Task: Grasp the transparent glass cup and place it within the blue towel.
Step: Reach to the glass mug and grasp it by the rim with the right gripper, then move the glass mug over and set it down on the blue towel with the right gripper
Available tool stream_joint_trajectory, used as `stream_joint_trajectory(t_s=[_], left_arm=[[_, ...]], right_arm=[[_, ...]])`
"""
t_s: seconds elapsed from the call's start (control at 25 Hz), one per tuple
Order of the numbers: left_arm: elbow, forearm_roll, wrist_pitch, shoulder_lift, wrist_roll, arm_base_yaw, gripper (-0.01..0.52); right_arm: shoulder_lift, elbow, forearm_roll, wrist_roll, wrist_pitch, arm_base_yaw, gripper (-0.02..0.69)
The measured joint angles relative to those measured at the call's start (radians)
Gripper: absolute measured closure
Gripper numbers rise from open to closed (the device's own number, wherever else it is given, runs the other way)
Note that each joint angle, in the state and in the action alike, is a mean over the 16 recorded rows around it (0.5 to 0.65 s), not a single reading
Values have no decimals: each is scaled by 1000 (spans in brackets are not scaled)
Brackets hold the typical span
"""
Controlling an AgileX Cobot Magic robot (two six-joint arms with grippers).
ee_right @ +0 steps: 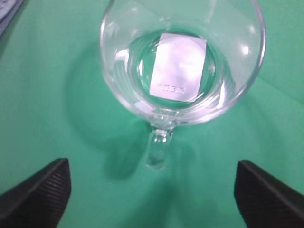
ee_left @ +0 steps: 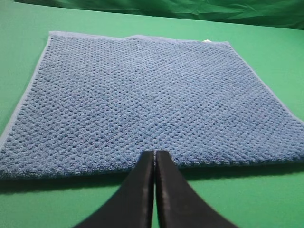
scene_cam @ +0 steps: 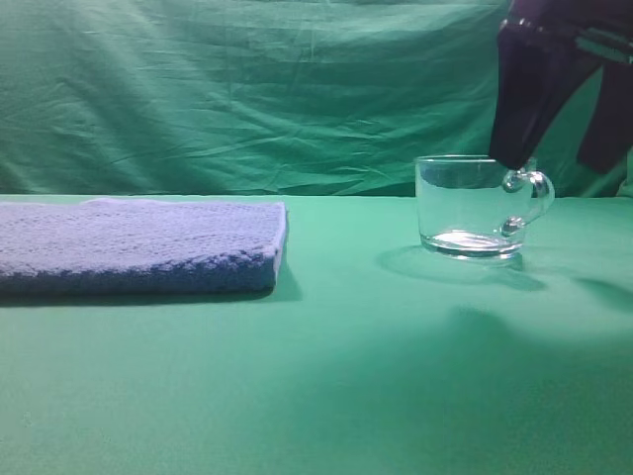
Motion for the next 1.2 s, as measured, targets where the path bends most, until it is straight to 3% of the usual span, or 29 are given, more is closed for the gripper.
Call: stream_joint_trajectory(t_s=[0.24,0.48,0.84,1.2], left_arm=[[0,0,0,0,0,0,514],[0,0,0,0,0,0,514],[0,0,0,0,0,0,514],[0,0,0,0,0,0,514]], right_arm=[[48,-6,21,-2,-54,1,415],[58,-64,41,-3,-44,25,542],[120,-332,68,-3,8,177,562],[386,-732,57,-4,34,357,562]])
